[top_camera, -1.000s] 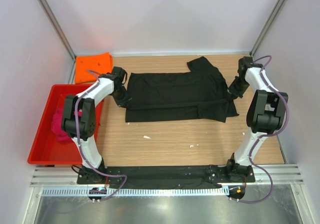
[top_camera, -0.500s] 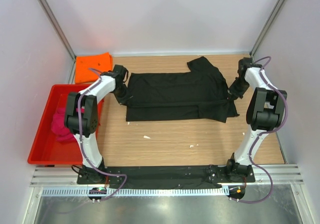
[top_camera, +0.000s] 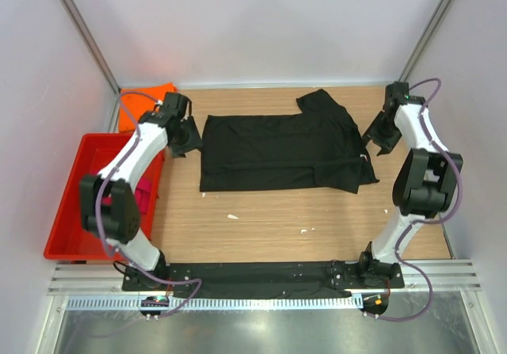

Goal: Fold and stack the t-shirts
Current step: Fold the tshirt

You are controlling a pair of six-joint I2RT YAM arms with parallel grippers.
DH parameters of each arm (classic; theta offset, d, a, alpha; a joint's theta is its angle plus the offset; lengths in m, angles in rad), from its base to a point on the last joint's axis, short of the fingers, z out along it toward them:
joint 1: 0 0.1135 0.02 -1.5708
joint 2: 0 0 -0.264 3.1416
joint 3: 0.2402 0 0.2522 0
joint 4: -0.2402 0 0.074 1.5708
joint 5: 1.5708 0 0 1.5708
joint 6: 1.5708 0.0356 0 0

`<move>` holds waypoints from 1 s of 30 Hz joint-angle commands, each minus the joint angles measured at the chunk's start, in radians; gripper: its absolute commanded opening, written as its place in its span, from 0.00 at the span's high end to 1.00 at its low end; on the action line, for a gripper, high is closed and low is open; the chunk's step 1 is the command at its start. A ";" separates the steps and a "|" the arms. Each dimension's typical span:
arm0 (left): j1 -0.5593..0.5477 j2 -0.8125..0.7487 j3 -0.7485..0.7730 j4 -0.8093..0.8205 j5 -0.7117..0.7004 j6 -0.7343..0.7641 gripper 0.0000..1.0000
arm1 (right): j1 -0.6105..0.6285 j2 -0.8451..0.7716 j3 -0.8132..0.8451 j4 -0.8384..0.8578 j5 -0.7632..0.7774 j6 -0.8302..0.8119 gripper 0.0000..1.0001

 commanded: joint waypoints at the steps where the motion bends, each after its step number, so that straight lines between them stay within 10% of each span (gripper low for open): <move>1: -0.007 -0.133 -0.120 0.092 0.184 0.025 0.44 | 0.006 -0.171 -0.126 -0.018 -0.044 -0.015 0.46; 5: -0.062 -0.175 -0.269 0.229 0.409 -0.014 0.61 | 0.009 -0.296 -0.332 0.057 -0.201 -0.009 0.44; 15: -0.172 -0.043 -0.248 0.263 0.480 -0.042 0.64 | -0.004 -0.336 -0.530 0.119 -0.185 -0.023 0.52; 30: -0.110 -0.003 -0.170 0.151 0.360 0.036 0.63 | -0.008 -0.248 -0.563 0.174 -0.182 -0.017 0.53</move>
